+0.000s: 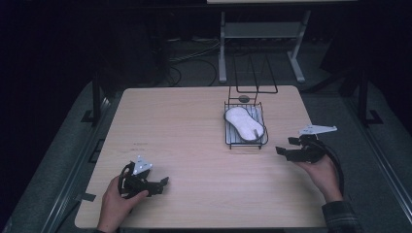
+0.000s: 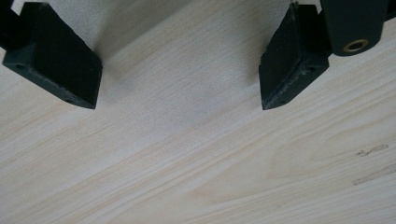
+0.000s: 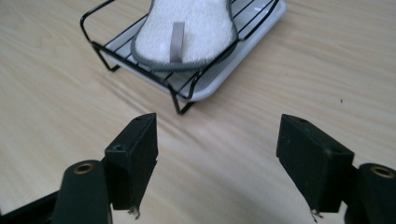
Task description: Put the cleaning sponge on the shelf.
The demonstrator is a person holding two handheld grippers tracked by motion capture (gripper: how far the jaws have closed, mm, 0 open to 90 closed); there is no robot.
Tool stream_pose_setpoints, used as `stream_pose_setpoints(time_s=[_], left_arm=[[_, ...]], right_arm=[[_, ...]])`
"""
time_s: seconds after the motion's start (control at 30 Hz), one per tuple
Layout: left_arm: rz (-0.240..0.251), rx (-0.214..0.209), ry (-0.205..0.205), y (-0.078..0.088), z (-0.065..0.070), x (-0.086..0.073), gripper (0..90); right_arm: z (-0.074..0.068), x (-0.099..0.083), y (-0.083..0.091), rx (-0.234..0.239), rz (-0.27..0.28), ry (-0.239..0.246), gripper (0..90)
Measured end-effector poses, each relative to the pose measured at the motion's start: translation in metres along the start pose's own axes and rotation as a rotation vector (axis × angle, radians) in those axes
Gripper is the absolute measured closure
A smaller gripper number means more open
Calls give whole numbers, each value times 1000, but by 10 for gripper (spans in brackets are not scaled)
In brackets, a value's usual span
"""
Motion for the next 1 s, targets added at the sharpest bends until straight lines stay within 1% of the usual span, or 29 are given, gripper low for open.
stream_pose_setpoints(time_s=[0.07,0.1,0.23,0.27,0.33,0.47,0.53,0.63,0.7,0.83,0.9,0.93,0.97,1.0], left_arm=[[0,0,0,0,0,0,126],[0,0,0,0,0,0,126],[2,0,0,0,0,0,126],[2,0,0,0,0,0,127],[3,0,1,0,0,0,127],[-1,0,-3,0,0,0,126],[0,0,-3,0,0,0,127],[0,0,-3,0,0,0,126],[0,0,-3,0,0,0,126],[0,0,-3,0,0,0,126],[0,0,-3,0,0,0,126],[0,0,-3,0,0,0,126],[0,0,-3,0,0,0,126],[0,0,-3,0,0,0,126]], right_arm=[[-1,-1,3,2,0,2,287],[-4,-5,9,2,19,7,293],[-6,-15,16,3,-4,5,281],[-6,-15,16,3,-4,5,281],[-7,-22,19,-5,6,9,282],[-8,-36,25,-14,-11,1,279],[-8,-44,28,-27,-16,-2,257],[-8,-49,30,-30,-22,-6,248],[-8,-58,34,-35,-32,-9,224],[-5,-69,36,-34,-47,-42,189],[-4,-76,37,-37,-59,-45,176],[-4,-76,37,-37,-59,-45,176],[-5,-79,36,-46,-69,-44,164],[-5,-84,36,-66,-79,-31,156]])
Point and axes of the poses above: each handheld gripper's, and its own axes: y roughly backward along the jaws, x roughly out of its top, z roughly to its right, the point moved 3 cm from there along -y, roughly forward along the jaws, and after that the axes turned 2 degrees about -x, right-handed, at the moved point
